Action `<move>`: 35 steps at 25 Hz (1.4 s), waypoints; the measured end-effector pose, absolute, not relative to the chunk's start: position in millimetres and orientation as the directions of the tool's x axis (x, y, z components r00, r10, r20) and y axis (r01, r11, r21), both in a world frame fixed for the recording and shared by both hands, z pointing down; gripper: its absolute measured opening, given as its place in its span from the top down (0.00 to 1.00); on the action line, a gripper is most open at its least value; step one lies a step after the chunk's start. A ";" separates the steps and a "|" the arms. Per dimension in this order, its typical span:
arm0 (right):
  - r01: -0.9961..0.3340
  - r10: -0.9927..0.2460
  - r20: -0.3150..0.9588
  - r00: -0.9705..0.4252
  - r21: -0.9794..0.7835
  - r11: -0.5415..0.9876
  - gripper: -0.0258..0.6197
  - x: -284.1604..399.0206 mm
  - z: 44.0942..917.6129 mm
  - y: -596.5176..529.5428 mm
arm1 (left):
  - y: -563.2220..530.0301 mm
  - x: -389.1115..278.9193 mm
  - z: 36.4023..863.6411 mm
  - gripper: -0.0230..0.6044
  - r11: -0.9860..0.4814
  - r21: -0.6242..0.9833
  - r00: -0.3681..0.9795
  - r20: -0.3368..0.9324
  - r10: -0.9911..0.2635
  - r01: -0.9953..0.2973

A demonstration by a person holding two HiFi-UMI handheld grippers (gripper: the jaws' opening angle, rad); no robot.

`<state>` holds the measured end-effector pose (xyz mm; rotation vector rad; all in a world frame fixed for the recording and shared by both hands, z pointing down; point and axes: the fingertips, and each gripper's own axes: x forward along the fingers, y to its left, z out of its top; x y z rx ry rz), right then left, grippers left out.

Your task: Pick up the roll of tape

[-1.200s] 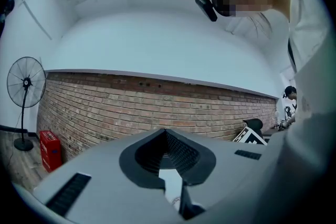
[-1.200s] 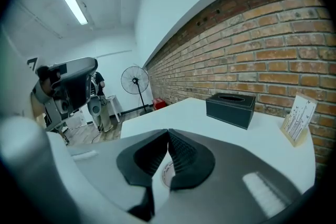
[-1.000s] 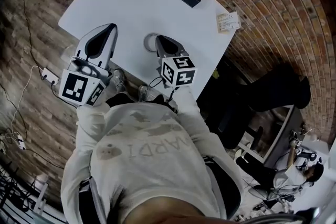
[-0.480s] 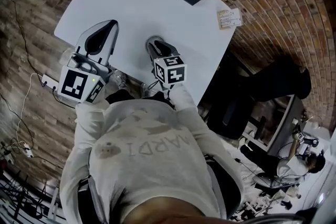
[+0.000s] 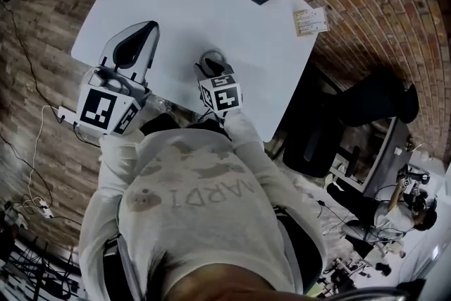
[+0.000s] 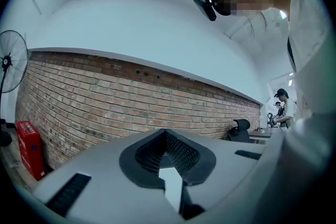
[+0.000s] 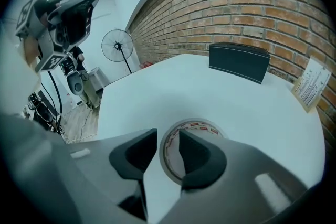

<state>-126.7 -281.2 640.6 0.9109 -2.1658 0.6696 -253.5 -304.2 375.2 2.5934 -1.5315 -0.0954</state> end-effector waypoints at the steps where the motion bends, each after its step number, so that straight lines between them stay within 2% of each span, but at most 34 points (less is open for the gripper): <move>1: -0.762 -0.401 0.762 -0.508 -0.181 0.621 0.74 -126.2 644.3 -281.4 | -306.8 -254.4 376.0 0.96 -0.481 0.143 0.488 0.011 -0.873 -0.865; 11: -0.735 -0.360 0.846 -0.394 -0.054 0.676 0.77 -133.8 662.2 -272.0 | -323.5 -259.8 383.3 0.96 -0.522 0.158 0.531 0.014 -0.847 -0.838; 19: -0.725 -0.340 0.853 -0.396 -0.063 0.686 0.84 -137.6 663.7 -270.3 | -329.4 -255.8 382.2 0.96 -0.551 0.156 0.559 0.012 -0.829 -0.820; 21: -0.731 -0.360 0.842 -0.403 -0.059 0.680 0.88 -137.4 659.4 -270.4 | -328.3 -256.1 381.1 0.96 -0.553 0.155 0.561 0.010 -0.828 -0.819; 35: -0.806 -0.576 0.643 -0.505 -0.111 0.582 0.88 -100.2 574.1 -307.3 | -323.3 -224.8 373.7 0.96 -0.587 0.139 0.594 0.007 -0.805 -0.797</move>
